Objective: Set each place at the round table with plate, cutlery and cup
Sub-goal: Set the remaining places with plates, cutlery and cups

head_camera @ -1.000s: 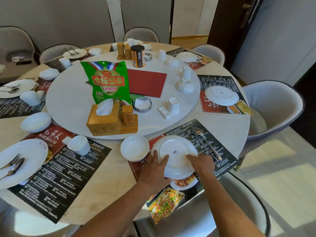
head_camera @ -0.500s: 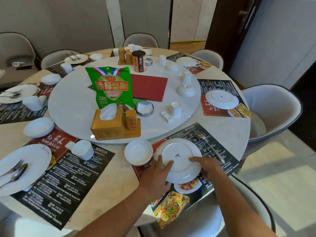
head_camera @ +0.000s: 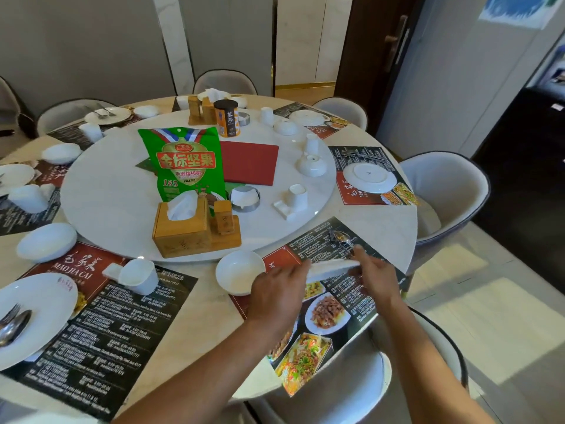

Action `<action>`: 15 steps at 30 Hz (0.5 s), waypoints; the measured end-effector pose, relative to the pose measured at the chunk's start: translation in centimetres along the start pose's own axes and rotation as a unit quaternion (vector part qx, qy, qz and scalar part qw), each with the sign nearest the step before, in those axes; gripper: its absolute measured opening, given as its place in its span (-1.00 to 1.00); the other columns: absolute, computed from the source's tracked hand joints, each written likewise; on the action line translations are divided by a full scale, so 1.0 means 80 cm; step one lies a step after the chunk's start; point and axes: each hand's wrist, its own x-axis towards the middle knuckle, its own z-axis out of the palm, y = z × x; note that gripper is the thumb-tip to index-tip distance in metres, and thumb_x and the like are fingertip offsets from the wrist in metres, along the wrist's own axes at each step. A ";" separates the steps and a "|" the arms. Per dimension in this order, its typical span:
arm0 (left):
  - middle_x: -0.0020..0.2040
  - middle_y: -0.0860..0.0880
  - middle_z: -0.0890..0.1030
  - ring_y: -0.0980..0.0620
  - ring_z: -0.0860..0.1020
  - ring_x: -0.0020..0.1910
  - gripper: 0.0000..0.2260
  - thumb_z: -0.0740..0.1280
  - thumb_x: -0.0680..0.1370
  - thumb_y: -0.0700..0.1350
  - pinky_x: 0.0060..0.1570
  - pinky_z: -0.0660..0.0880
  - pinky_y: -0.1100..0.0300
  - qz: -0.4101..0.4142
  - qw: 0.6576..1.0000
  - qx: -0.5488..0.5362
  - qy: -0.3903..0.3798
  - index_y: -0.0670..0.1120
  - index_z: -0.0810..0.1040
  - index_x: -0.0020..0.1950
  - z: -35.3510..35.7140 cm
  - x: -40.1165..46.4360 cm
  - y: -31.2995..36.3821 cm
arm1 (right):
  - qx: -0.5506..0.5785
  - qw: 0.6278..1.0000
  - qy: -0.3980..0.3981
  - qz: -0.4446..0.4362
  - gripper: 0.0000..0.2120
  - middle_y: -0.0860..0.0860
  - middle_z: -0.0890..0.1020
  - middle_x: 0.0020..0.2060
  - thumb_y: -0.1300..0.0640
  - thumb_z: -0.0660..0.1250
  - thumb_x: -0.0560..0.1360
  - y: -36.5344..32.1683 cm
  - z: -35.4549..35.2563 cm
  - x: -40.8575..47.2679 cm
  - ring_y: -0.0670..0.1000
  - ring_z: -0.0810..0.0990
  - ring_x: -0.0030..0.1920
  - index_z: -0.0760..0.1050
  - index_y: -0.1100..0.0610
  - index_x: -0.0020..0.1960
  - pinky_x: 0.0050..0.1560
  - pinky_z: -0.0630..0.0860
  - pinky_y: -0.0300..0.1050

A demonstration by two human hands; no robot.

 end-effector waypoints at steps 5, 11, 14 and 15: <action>-0.21 -0.03 0.68 -0.10 0.67 -0.25 -0.89 0.29 0.65 -0.01 -0.36 0.45 0.11 -0.136 0.988 -0.069 -0.014 0.03 0.60 0.05 -0.015 0.024 0.004 | -0.016 1.000 -0.016 -0.004 -0.59 0.07 0.70 -0.31 -0.08 0.18 0.60 0.010 -0.007 0.011 0.08 0.54 -0.26 0.63 0.14 -0.22 -0.13 0.47 0.04; 0.24 0.01 0.63 -0.09 0.56 0.21 -0.70 0.12 0.69 0.09 0.11 0.47 0.04 -0.276 0.943 -0.159 -0.095 0.09 0.51 0.34 0.014 0.042 0.002 | -0.166 0.981 -0.096 -0.031 -0.90 0.05 0.65 -0.33 0.27 0.37 0.43 0.016 -0.009 0.038 0.05 0.53 -0.32 0.63 0.15 -0.23 -0.24 0.44 -0.13; 0.30 -0.01 0.59 -0.12 0.54 0.26 -0.66 0.16 0.67 0.12 0.18 0.49 0.00 -0.329 0.918 -0.174 -0.134 0.08 0.48 0.40 0.038 0.046 -0.002 | -0.235 0.963 -0.112 -0.071 -0.85 0.05 0.67 -0.34 0.25 0.32 0.47 0.028 -0.009 0.052 0.00 0.56 -0.37 0.64 0.15 -0.20 -0.33 0.45 -0.17; 0.30 -0.01 0.58 -0.13 0.54 0.25 -0.66 0.18 0.66 0.13 0.18 0.50 0.00 -0.346 0.910 -0.178 -0.146 0.07 0.49 0.39 0.046 0.045 -0.005 | -0.257 0.956 -0.117 -0.084 -0.84 0.05 0.66 -0.34 0.24 0.31 0.48 0.032 -0.008 0.056 0.00 0.57 -0.36 0.64 0.15 -0.20 -0.33 0.46 -0.18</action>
